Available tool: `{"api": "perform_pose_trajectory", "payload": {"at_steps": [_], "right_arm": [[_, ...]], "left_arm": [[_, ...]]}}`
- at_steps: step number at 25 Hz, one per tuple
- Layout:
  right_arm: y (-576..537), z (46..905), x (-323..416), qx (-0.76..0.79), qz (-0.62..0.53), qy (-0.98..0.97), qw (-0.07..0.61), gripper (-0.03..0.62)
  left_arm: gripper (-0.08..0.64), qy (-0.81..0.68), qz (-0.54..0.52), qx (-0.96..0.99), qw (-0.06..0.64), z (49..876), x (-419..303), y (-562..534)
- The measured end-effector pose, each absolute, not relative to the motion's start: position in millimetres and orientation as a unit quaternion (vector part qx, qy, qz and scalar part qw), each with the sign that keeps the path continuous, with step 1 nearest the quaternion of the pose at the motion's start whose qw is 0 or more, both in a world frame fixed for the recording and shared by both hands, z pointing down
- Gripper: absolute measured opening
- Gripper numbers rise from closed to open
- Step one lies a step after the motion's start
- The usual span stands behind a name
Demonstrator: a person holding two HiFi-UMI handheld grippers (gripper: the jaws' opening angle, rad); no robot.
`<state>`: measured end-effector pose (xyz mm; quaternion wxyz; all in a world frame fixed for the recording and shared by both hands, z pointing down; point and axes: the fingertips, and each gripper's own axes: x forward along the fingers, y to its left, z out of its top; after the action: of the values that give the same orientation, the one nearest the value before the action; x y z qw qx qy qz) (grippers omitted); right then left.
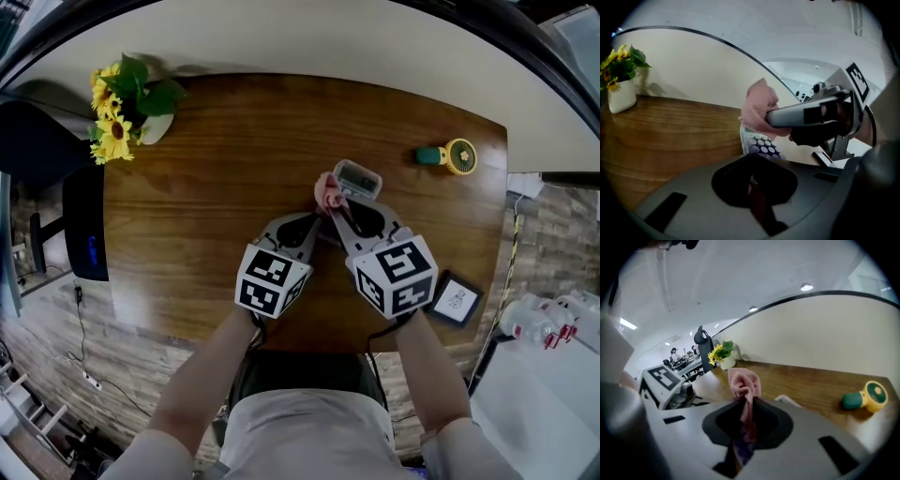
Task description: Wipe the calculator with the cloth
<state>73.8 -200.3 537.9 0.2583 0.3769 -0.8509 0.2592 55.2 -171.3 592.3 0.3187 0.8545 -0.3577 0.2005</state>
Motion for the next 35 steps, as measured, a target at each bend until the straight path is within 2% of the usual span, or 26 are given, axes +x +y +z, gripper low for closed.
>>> {"api": "perform_pose_trajectory", "payload": {"at_steps": [6, 15, 24, 27, 30, 35], "right_arm": [[-230.5, 566.1, 59.2, 0.381, 0.215, -0.839, 0.323, 0.046], [-200.1, 583.2, 91.7, 0.330, 0.167, -0.840, 0.398, 0.044], [-180.9, 581.3, 113.5, 0.350, 0.156, -0.857, 0.346, 0.044], [-180.3, 580.6, 112.8, 0.354, 0.150, -0.860, 0.337, 0.044], [-174.9, 580.8, 109.9, 0.339, 0.138, -0.868, 0.337, 0.043], [-156.8, 579.1, 116.8, 0.316, 0.142, -0.874, 0.340, 0.043]], "left_arm": [[0.003, -0.359, 0.202, 0.853, 0.319, 592.6, 54.6, -171.0], [0.002, -0.377, 0.207, 0.842, 0.324, 595.4, 55.1, -176.0], [0.002, -0.341, 0.204, 0.876, 0.273, 590.3, 65.0, -169.4], [0.002, -0.308, 0.190, 0.904, 0.229, 582.4, 69.9, -159.3], [0.002, -0.301, 0.234, 0.905, 0.188, 589.9, 73.1, -154.6], [0.002, -0.321, 0.241, 0.897, 0.186, 591.7, 73.8, -154.4]]}}
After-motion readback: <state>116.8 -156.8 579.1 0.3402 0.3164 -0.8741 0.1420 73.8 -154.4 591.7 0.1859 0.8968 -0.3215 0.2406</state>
